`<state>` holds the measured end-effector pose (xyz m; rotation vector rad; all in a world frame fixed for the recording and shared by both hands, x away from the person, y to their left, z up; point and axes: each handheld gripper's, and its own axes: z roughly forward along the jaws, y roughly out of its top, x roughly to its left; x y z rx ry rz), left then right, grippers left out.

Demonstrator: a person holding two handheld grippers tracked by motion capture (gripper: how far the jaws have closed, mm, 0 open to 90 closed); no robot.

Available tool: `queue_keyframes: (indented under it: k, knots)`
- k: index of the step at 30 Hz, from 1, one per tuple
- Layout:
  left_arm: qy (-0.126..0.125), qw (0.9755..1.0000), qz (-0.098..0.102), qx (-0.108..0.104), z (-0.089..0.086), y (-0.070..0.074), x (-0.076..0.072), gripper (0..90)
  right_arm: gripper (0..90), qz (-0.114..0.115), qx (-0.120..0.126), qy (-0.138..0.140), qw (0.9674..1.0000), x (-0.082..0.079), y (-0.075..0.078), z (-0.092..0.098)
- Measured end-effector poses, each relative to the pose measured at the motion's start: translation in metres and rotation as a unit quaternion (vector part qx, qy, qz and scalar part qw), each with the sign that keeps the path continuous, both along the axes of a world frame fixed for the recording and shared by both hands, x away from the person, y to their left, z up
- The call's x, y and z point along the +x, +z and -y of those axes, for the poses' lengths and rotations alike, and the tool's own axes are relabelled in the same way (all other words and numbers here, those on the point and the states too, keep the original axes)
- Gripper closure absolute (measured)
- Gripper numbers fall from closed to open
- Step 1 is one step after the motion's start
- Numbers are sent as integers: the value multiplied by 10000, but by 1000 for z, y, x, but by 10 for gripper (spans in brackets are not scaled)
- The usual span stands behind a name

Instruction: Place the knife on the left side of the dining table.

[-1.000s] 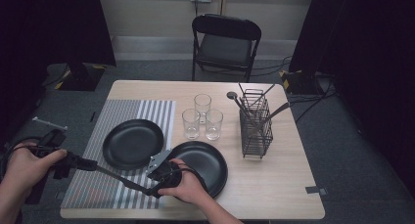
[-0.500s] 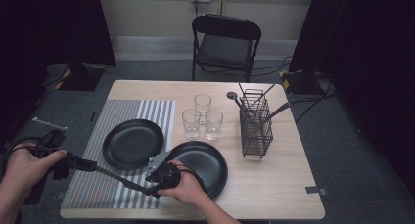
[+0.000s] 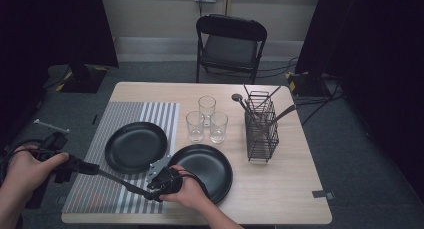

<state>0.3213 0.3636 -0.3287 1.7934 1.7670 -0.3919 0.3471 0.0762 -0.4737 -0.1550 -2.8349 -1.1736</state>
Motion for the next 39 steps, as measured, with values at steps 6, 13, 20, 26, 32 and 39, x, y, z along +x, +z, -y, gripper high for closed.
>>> queue_keyframes:
  k: [6, 13, 20, 26, 32, 39]
  knots:
    - [17, 10000, 7, 19, 0, 0, 0, 818, 673, 18, -19, 29, 10000, -2, 0, -2]
    - [3, 10000, 15, 57, 1, 1, 0, 816, 688, 57, -5, 51, 10000, -1, 0, -3]
    - [24, 10000, 20, 69, 2, 0, 0, 815, 700, 44, -53, 67, 10000, -2, -1, -4]
    - [24, 10000, 11, 65, 1, 0, 0, 815, 705, 54, -64, 112, 9999, -2, -3, -7]
    - [-31, 10000, -11, 78, 0, 0, 0, 813, 715, 53, -115, 84, 9999, -2, -3, -8]
    - [-58, 9999, -1, 153, 0, 1, 0, 810, 751, 108, -137, 96, 9998, -4, -2, -10]
